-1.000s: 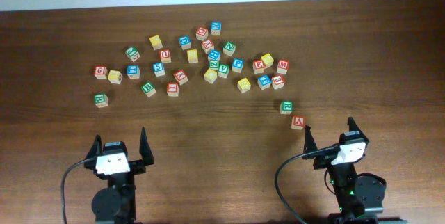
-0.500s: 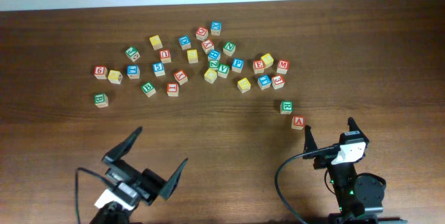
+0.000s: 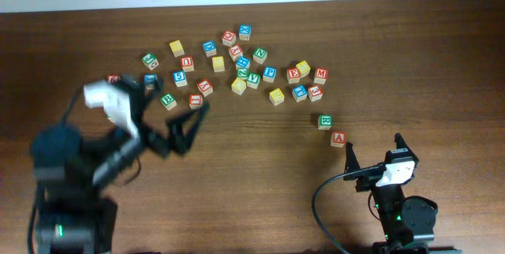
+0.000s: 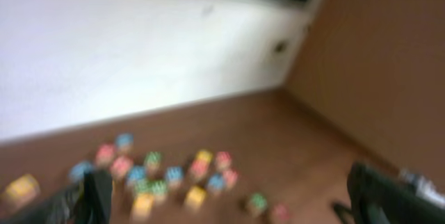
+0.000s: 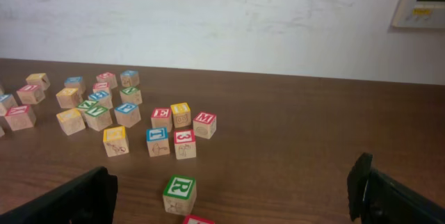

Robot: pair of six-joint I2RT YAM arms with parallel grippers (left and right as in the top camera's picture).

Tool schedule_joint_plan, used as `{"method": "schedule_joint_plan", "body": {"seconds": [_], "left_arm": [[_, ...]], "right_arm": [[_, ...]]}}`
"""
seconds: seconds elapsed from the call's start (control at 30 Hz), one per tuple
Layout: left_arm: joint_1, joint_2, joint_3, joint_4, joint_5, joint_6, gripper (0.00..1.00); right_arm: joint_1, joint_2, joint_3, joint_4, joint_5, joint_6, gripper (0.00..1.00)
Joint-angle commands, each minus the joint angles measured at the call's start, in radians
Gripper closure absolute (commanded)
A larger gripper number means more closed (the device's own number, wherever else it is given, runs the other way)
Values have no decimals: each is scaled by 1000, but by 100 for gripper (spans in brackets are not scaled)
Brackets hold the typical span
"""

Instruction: Spell out RSS

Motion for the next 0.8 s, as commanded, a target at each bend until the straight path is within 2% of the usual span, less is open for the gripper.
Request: {"method": "schedule_joint_plan", "body": {"seconds": [0.0, 0.1, 0.17, 0.23, 0.4, 0.47, 0.53, 0.63, 0.77], "left_arm": [[2, 180, 98, -57, -108, 45, 1], [2, 271, 98, -63, -185, 45, 1], [2, 307, 98, -128, -384, 42, 1], [2, 320, 98, -195, -484, 43, 1], [2, 321, 98, -272, -488, 43, 1], [5, 323, 98, -285, -564, 38, 1], [70, 323, 98, -307, -653, -56, 1], [181, 324, 98, -392, -666, -67, 1], [200, 324, 98, -467, -665, -66, 1]], "right_arm": [[-6, -6, -7, -4, 5, 3, 2], [-6, -6, -7, -4, 5, 3, 2], [-6, -6, -7, -4, 5, 3, 2], [-6, -6, -7, -4, 5, 3, 2], [-6, -5, -7, -4, 5, 3, 2], [-6, -5, -7, -4, 5, 3, 2], [-6, -5, -7, -4, 5, 3, 2], [-6, -5, -7, -4, 5, 3, 2], [-6, -5, -7, -4, 5, 3, 2]]}}
